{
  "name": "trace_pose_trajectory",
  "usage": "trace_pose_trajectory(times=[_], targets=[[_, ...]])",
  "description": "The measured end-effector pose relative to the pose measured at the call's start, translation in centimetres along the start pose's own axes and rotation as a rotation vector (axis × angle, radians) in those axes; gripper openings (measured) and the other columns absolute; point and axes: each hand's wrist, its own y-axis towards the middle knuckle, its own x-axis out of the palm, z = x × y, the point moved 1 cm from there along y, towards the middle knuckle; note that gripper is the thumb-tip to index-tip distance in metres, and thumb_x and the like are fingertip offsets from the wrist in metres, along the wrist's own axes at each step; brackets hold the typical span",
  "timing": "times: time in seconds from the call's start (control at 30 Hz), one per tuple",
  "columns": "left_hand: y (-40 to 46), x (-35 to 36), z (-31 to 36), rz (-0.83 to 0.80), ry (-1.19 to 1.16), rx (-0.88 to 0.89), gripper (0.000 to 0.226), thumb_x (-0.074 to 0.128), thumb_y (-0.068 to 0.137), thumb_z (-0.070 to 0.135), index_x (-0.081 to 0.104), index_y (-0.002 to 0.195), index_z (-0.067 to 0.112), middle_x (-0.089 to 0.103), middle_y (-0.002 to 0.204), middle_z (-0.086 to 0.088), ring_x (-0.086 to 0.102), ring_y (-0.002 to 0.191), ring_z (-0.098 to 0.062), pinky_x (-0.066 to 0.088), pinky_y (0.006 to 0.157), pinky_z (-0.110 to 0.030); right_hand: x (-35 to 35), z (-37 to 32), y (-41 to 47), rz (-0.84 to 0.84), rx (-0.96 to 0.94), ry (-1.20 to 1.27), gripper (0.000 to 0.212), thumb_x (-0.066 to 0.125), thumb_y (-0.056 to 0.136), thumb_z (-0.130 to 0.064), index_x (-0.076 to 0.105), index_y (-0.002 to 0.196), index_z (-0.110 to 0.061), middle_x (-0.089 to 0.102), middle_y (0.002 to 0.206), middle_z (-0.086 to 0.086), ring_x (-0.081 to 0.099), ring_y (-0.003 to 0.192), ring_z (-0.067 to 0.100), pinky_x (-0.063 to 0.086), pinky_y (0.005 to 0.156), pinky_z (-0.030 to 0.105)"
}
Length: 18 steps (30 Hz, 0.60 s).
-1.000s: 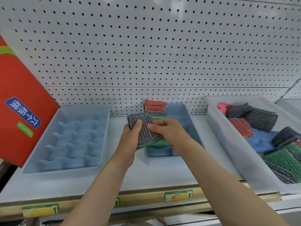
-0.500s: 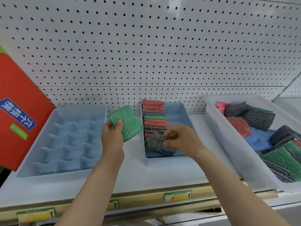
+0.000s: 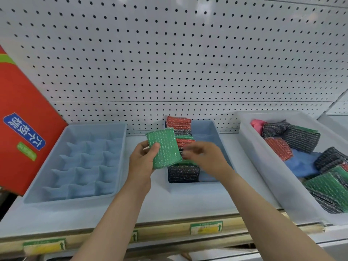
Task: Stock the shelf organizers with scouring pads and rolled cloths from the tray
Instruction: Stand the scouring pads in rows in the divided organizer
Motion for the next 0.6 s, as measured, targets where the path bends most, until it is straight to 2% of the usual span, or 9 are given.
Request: trace_pose_trajectory(times=[0.03, 0.1, 0.17, 0.2, 0.3, 0.37, 0.43, 0.53, 0.6], targets=[[-0.1, 0.0, 0.0, -0.016, 0.011, -0.002, 0.017, 0.066, 0.093, 0.017, 0.064, 0.110, 0.015, 0.070, 0.103, -0.007, 0.070, 0.085, -0.017, 0.059, 0.072, -0.034, -0.4, -0.4, -0.1, 0.048, 0.080, 0.218, 0.019, 0.072, 0.086, -0.041, 0.075, 0.099, -0.026, 0.074, 0.087, -0.012, 0.066, 0.082, -0.001, 0.049, 0.073, 0.014], [-0.4, 0.4, -0.1, -0.060, 0.048, -0.003, 0.020, 0.067, 0.092, 0.016, 0.065, 0.111, 0.014, 0.071, 0.105, -0.009, 0.070, 0.088, -0.020, 0.059, 0.074, -0.035, -0.5, -1.4, -0.5, -0.065, 0.198, 0.514, 0.027, 0.066, 0.092, -0.038, 0.072, 0.108, -0.018, 0.076, 0.097, -0.003, 0.071, 0.088, 0.013, 0.054, 0.073, 0.025], [-0.6, 0.9, -0.7, -0.101, 0.087, -0.005, 0.022, 0.068, 0.092, 0.017, 0.065, 0.113, 0.013, 0.071, 0.106, -0.010, 0.071, 0.089, -0.019, 0.059, 0.070, -0.030, 0.1, -2.2, -0.9, -0.150, 0.222, 0.593, 0.026, 0.069, 0.091, -0.025, 0.070, 0.111, -0.008, 0.076, 0.100, 0.005, 0.071, 0.088, 0.018, 0.057, 0.075, 0.030], [-0.7, 1.1, -0.9, -0.103, 0.120, -0.003, 0.025, 0.068, 0.092, 0.020, 0.065, 0.115, 0.014, 0.071, 0.107, -0.008, 0.070, 0.089, -0.015, 0.057, 0.068, -0.025, 0.1, -2.4, -1.0, -0.103, 0.216, 0.583, 0.024, 0.072, 0.089, -0.020, 0.070, 0.109, -0.007, 0.076, 0.099, 0.007, 0.071, 0.088, 0.020, 0.058, 0.077, 0.034], [-0.4, 0.8, -2.0, -0.075, 0.241, -0.033, 0.037, 0.067, 0.092, 0.033, 0.060, 0.126, 0.020, 0.066, 0.117, -0.001, 0.061, 0.103, -0.011, 0.048, 0.076, -0.025, -1.5, -1.8, -1.0, 0.071, 0.184, 0.480, 0.019, 0.079, 0.081, -0.015, 0.073, 0.099, -0.011, 0.076, 0.094, 0.010, 0.069, 0.084, 0.020, 0.056, 0.081, 0.040], [-0.2, 0.5, -2.7, -0.088, 0.251, -0.106, 0.037, 0.065, 0.094, 0.033, 0.059, 0.128, 0.021, 0.064, 0.120, -0.002, 0.059, 0.104, -0.014, 0.047, 0.074, -0.028, -2.4, -1.2, -1.4, 0.036, 0.183, 0.394, 0.017, 0.082, 0.078, -0.012, 0.074, 0.093, -0.014, 0.075, 0.085, 0.005, 0.068, 0.076, 0.014, 0.056, 0.076, 0.031], [-0.2, 0.4, -3.3, -0.092, 0.232, -0.162, 0.032, 0.065, 0.094, 0.030, 0.060, 0.126, 0.024, 0.066, 0.120, -0.006, 0.062, 0.103, -0.019, 0.047, 0.071, -0.030, -2.4, -0.9, -2.1, 0.007, 0.178, 0.175, 0.018, 0.085, 0.075, -0.014, 0.073, 0.087, -0.021, 0.071, 0.079, -0.006, 0.064, 0.072, 0.006, 0.052, 0.076, 0.022], [0.1, 0.4, -4.1, -0.081, 0.177, -0.201, 0.027, 0.062, 0.097, 0.019, 0.062, 0.123, 0.025, 0.070, 0.114, -0.011, 0.067, 0.099, -0.025, 0.050, 0.071, -0.033, -1.3, -0.8, -2.7, -0.029, 0.030, -0.332, 0.021, 0.080, 0.081, -0.025, 0.077, 0.101, -0.024, 0.073, 0.094, -0.008, 0.066, 0.087, 0.009, 0.051, 0.085, 0.025], [0.3, 0.4, -4.4, -0.080, 0.141, -0.241, 0.028, 0.059, 0.098, 0.011, 0.062, 0.123, 0.023, 0.070, 0.112, -0.015, 0.068, 0.096, -0.026, 0.053, 0.071, -0.034, -0.4, -1.0, -2.9, -0.056, -0.082, -0.502, 0.024, 0.076, 0.084, -0.029, 0.075, 0.108, -0.025, 0.073, 0.107, -0.007, 0.065, 0.099, 0.014, 0.051, 0.088, 0.030]])
